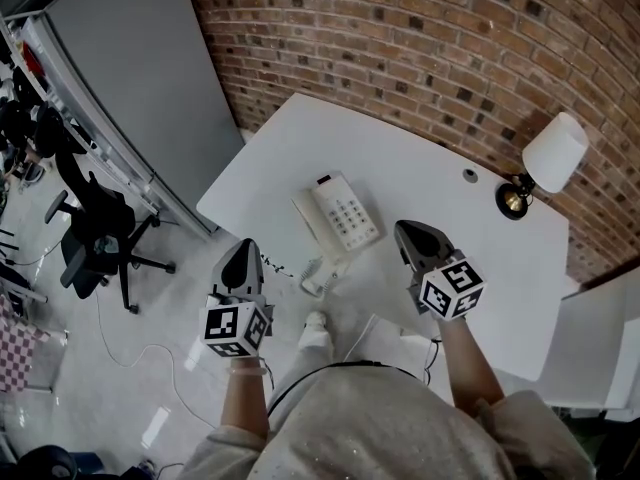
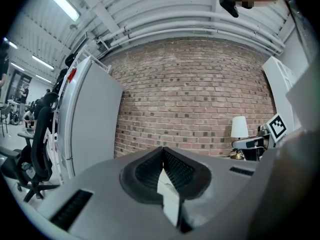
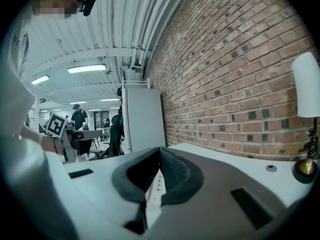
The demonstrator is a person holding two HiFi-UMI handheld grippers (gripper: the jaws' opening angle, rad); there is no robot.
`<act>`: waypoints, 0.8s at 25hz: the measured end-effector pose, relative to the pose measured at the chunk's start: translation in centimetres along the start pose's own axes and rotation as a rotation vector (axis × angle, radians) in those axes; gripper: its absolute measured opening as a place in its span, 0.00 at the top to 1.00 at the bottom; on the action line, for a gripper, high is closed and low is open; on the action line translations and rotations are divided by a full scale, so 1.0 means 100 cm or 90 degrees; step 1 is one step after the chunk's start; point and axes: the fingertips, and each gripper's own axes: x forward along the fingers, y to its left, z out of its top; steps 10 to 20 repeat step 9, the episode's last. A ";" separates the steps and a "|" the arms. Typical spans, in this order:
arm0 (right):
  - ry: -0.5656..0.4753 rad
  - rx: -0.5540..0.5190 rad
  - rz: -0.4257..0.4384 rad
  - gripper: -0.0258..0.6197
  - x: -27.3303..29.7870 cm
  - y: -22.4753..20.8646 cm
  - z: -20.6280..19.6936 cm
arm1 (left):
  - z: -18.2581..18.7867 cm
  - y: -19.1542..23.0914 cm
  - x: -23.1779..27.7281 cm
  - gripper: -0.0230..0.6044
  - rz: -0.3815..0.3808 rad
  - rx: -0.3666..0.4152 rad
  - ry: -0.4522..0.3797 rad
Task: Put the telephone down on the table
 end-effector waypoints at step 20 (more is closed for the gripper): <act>0.003 0.005 0.003 0.95 0.002 0.004 -0.003 | 0.000 0.005 -0.005 0.95 0.010 -0.001 0.002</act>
